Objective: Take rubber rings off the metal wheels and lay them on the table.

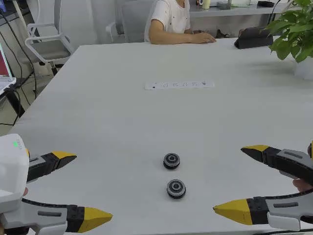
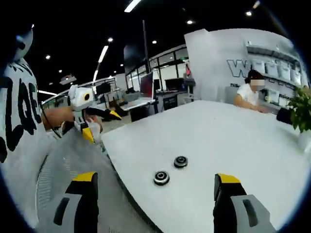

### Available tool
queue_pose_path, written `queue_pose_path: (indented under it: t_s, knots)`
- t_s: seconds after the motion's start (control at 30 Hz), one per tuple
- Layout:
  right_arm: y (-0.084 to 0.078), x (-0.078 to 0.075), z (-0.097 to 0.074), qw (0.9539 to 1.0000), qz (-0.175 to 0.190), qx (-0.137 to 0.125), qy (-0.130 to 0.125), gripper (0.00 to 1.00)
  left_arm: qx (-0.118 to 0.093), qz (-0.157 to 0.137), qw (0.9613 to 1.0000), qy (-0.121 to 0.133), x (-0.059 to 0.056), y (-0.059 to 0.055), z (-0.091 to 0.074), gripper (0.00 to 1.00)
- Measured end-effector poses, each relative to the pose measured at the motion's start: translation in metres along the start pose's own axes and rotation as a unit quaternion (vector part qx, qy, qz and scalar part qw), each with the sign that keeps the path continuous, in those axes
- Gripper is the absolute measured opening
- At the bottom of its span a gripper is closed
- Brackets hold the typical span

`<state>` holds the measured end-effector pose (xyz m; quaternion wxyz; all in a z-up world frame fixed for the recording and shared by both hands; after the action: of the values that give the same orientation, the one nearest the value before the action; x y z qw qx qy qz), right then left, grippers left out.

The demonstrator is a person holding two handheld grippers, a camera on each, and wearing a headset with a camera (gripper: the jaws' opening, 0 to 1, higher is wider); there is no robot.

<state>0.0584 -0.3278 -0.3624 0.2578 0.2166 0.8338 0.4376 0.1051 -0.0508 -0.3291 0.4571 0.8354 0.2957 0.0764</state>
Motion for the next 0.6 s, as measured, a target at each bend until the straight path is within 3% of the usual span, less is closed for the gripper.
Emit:
queue_pose_path:
  t_s: [0.6]
  knots:
    - [-0.0029,0.0026,0.0001,0.9999,0.001,0.011,0.008,0.99,0.003,0.007,1.0000,-0.001,-0.0022,0.0019,0.0002,0.83]
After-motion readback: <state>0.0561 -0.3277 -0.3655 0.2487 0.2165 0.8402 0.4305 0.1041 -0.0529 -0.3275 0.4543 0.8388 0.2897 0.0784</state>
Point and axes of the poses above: the centre of the closed fingertips' face, and the gripper's own axes: z roughly forward along the fingers, x roughly to its left, y roughly out of its top, the point moved 3 cm from there along -z, roughly backward along the fingers, and after that the axes turned 15 degrees about -z, right-handed, at the moved point
